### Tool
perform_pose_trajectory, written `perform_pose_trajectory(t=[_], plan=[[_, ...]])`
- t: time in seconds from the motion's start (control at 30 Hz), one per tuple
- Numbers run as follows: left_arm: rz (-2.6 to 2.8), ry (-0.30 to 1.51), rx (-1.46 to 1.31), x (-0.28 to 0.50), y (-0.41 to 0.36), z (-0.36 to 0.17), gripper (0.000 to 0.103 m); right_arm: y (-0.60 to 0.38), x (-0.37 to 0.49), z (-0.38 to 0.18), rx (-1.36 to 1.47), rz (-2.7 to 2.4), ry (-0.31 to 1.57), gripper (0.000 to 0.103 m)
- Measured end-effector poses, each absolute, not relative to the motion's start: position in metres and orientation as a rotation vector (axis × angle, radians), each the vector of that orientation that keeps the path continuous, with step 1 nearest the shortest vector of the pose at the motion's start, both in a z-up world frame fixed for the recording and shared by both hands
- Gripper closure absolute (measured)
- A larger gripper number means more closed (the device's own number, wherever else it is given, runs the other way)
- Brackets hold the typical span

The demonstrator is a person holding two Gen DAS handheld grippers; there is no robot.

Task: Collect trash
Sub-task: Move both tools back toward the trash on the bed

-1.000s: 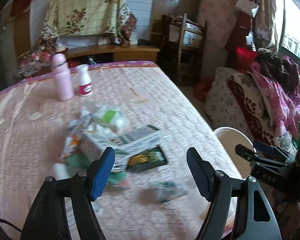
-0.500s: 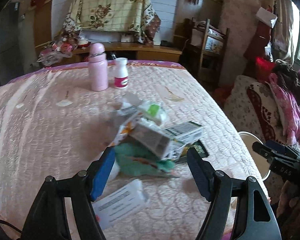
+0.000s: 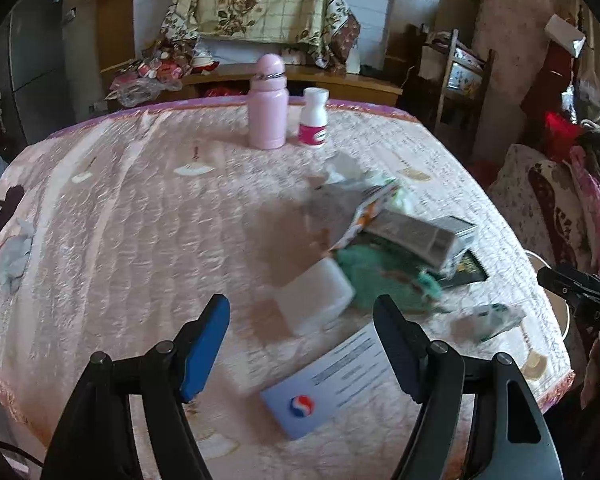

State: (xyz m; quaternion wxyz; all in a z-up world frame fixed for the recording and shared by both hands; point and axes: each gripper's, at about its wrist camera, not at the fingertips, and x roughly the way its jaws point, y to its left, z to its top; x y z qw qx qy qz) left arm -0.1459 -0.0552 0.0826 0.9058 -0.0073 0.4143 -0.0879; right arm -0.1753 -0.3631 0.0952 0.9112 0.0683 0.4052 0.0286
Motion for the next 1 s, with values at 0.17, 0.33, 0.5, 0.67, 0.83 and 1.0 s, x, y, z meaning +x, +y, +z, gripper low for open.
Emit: perform_pose_trajectory(t=[0.17,0.33,0.5,0.67,0.83,1.0], plan=[[-0.228,0.917,-0.002,-0.147,-0.048,0.068,0.028,-0.35,-0.172,0.086,0.129,0.084,0.863,0.026],[-0.262,0.989,0.094,-0.146,-0.057,0.044,0.028,-0.35,-0.169,0.077,0.13,0.091,0.889,0.026],[-0.191,1.012,0.085,-0.143,-0.046,0.031,0.028,-0.357,-0.17,0.072,0.124,0.064,0.907,0.026],[-0.239,1.086,-0.019,-0.15,-0.039,0.017,0.027,-0.372,-0.169,0.065,0.15,0.03,0.924,0.026],[-0.347,1.153,-0.049,-0.162,-0.06,0.013,0.026,-0.38,-0.169,0.06,0.172,0.022,0.936,0.026],[-0.29,1.043,0.054,-0.161,-0.058,0.031,0.026,-0.38,-0.171,0.059,0.174,0.028,0.939,0.026]])
